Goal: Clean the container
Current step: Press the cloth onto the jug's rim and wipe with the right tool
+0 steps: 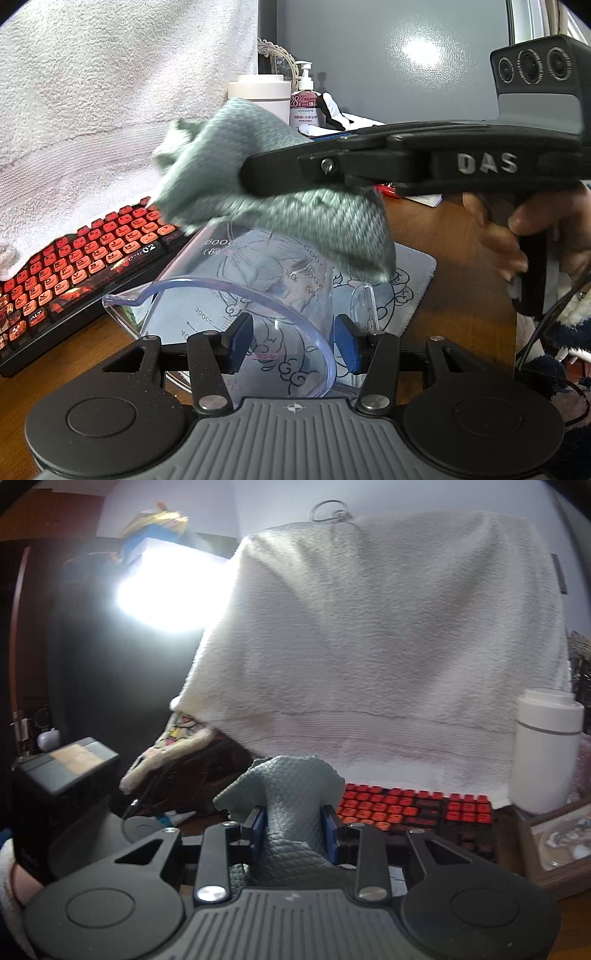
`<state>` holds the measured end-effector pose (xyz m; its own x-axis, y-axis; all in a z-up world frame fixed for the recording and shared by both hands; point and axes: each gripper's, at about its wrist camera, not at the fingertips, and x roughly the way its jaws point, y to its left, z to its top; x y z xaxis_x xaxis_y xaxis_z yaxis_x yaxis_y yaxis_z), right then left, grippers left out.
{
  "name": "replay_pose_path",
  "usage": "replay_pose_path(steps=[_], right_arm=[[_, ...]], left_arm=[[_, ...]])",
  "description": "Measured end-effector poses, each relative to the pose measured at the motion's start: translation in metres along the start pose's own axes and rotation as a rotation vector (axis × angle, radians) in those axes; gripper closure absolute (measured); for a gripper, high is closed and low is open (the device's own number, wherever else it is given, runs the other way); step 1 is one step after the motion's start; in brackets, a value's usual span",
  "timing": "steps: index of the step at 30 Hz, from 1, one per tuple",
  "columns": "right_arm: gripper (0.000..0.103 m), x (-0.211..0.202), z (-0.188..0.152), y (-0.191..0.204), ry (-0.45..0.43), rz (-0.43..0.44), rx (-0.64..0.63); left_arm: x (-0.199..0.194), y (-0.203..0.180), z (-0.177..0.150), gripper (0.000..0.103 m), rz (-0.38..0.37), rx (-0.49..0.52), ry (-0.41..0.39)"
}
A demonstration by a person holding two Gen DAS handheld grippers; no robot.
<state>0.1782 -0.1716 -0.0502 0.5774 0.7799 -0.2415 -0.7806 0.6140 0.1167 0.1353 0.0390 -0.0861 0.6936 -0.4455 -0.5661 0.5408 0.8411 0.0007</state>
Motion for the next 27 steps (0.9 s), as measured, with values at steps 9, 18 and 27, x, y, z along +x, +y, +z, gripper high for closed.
replay_pose_path(steps=[9,18,27], right_arm=[[0.072,0.000,-0.002,-0.002,-0.004,-0.035,0.023],[0.072,0.003,-0.004,0.027,0.006,0.104,-0.015],[0.072,0.002,-0.003,0.004,-0.003,0.046,0.016]], left_arm=[[0.000,-0.001,0.000,0.054,-0.001,-0.001,0.000],[0.001,-0.002,0.001,0.054,0.000,-0.001,0.000],[0.003,-0.003,0.002,0.054,0.001,0.000,0.000]])
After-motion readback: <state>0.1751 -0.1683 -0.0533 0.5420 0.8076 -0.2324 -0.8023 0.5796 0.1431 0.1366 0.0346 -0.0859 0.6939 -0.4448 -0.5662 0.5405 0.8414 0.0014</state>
